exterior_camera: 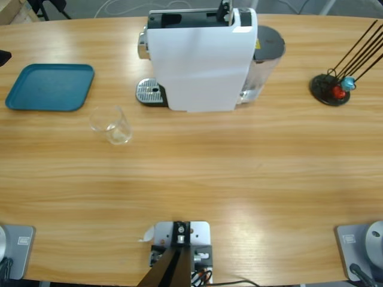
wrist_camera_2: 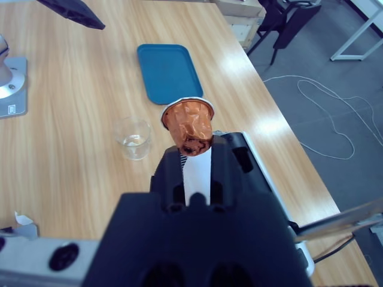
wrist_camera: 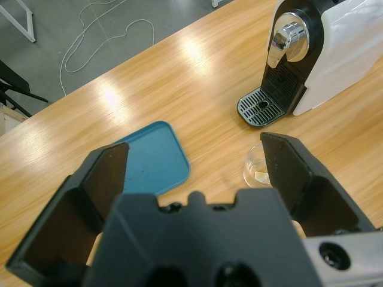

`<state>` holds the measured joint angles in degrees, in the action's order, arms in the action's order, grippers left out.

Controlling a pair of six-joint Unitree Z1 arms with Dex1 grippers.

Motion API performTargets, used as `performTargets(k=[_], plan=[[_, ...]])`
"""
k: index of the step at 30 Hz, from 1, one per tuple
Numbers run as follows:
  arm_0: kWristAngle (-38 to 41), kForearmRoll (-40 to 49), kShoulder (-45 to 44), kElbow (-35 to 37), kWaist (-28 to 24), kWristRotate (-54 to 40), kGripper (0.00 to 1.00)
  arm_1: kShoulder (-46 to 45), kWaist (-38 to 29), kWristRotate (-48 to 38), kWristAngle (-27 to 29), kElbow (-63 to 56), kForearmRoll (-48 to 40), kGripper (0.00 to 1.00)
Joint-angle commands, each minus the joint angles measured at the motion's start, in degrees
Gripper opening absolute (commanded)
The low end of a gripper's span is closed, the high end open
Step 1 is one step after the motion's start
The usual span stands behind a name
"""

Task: Pour coffee

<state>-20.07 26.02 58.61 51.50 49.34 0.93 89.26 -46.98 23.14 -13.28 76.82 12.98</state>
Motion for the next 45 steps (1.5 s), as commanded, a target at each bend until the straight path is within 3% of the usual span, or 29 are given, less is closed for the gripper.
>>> performTargets(k=[1, 8, 18, 31, 45], plan=[[0.9, 0.1, -0.1, -2.4, -0.6, 0.4, 0.95, 6.3, -2.5, 0.1, -0.9, 2.3, -0.6, 0.0], [1.0, 0.1, 0.0, -3.5, -0.6, 0.4, 0.95, 12.4, -0.7, 0.2, -2.6, 5.0, -1.7, 0.0], [1.2, -0.5, 1.3, -4.4, -0.6, 1.1, 0.952, 13.1, 3.2, 1.6, 4.9, 6.1, -1.4, 0.0], [1.3, -0.7, 1.5, -5.4, -0.6, 1.4, 0.951, 14.6, 3.3, 1.8, 4.2, 5.9, -2.2, 0.0], [1.4, -2.3, 2.5, -5.4, -0.6, 1.7, 0.952, 14.6, 3.4, 4.6, 9.7, 4.4, -0.6, 0.0]])
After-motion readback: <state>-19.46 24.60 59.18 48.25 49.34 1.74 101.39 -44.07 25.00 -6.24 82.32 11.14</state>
